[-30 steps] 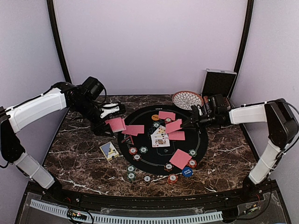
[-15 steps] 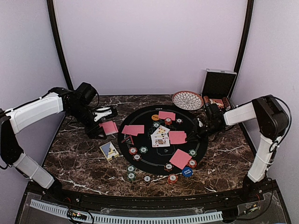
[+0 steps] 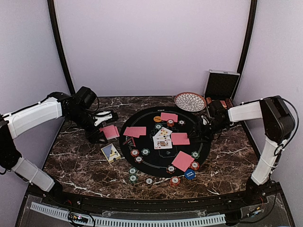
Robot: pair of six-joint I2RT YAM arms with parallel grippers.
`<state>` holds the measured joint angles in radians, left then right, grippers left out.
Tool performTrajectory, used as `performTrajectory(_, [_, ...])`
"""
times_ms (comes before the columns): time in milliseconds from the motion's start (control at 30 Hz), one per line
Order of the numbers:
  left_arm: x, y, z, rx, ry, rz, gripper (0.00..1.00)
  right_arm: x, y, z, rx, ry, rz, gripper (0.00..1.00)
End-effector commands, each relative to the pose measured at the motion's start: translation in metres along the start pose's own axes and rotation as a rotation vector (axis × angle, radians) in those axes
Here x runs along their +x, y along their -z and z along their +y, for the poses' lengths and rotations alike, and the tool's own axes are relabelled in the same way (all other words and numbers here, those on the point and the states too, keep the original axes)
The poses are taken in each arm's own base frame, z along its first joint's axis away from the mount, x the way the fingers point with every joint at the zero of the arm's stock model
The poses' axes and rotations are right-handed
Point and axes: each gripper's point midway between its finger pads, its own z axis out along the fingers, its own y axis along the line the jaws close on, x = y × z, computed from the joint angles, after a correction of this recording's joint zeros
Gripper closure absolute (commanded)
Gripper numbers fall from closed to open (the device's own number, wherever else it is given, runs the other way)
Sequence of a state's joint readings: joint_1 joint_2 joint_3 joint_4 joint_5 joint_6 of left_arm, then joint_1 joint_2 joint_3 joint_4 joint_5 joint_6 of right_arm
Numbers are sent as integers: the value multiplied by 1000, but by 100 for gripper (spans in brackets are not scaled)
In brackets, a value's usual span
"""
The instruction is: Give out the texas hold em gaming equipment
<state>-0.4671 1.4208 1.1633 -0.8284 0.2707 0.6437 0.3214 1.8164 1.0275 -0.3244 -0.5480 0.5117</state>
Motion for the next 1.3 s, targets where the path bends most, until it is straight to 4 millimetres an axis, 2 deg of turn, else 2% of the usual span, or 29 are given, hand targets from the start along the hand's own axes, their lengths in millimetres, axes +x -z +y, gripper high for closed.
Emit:
performTrajectory(0, [-6,9,-1,-12,0,-57,100,-14,26,16,49,59,-59,3])
performTrajectory(300, [12,-6,0,-21,10,-29,100,-28,55,54,22,125,-147,2])
performTrajectory(400, [25,-14,11,-56,38,-12,100,-31,63,60,18,128,-186,1])
performTrajectory(567, [42,-23,41,-127,98,-14,100,-28,71,62,11,115,-220,1])
performTrajectory(767, [77,-40,61,-166,144,27,100,-20,72,59,25,108,-223,1])
performTrajectory(900, [113,-48,65,-171,181,76,100,-17,73,59,28,107,-219,1])
performTrajectory(1100, [142,-42,65,-160,198,100,100,-15,72,57,35,104,-210,2])
performTrajectory(1267, [154,-46,37,-86,136,112,100,-14,71,56,36,99,-206,1])
